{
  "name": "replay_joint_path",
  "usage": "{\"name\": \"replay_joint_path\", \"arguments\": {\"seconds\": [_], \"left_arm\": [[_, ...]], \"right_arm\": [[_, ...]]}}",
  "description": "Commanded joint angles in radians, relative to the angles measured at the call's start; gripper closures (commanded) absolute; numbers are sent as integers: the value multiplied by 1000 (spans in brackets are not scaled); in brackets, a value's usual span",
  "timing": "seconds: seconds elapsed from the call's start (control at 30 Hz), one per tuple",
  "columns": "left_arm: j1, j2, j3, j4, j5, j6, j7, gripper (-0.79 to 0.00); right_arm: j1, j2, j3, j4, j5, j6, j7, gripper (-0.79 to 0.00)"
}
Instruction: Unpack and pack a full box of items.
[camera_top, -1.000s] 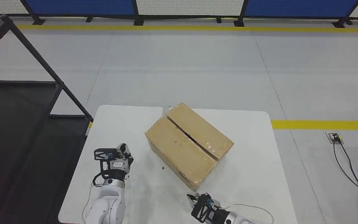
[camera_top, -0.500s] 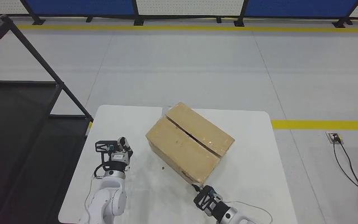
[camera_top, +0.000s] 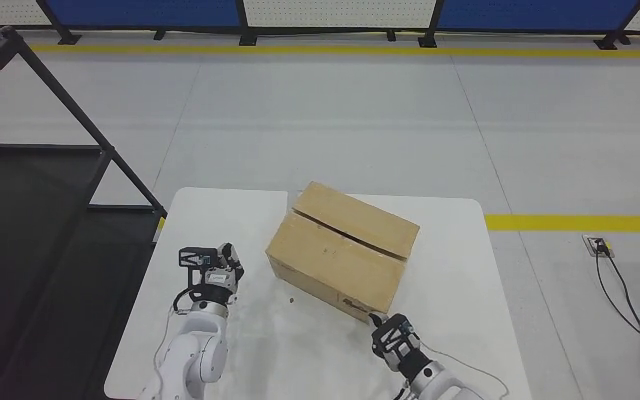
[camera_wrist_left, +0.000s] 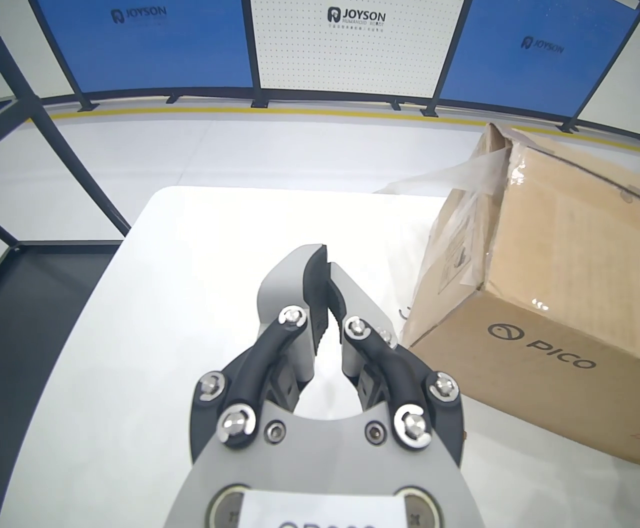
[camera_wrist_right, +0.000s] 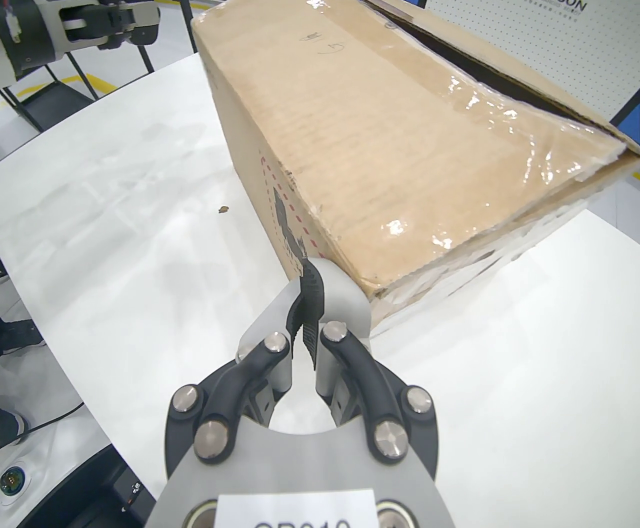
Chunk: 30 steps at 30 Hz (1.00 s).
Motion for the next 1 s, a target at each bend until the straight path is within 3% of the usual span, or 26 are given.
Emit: {"name": "replay_joint_path", "arguments": {"seconds": [0.0, 0.17, 0.43, 0.53, 0.63, 0.67, 0.97], "left_arm": [[-2, -1, 1, 1, 1, -11, -5, 0], [-14, -3, 9, 15, 7, -26, -17, 0], [-81, -11, 26, 104, -8, -68, -42, 0], [-116, -14, 45, 152, -4, -114, -40, 0], [-152, -18, 65, 197, 0, -161, -30, 0], [-162, -20, 71, 211, 0, -176, -27, 0], [-208, -25, 100, 274, -1, -275, 0, 0]], "right_arm": [[1, 1, 13, 5, 14, 2, 1, 0], [-1, 2, 49, 16, 62, -4, 2, 0], [-60, 36, 173, 1, 227, -460, -174, 0], [-77, 44, 213, -6, 290, -523, -201, 0], [-86, 47, 245, -5, 359, -513, -175, 0], [-89, 48, 256, -8, 356, -489, -156, -785], [-90, 47, 253, -8, 368, -477, -156, -785]]}}
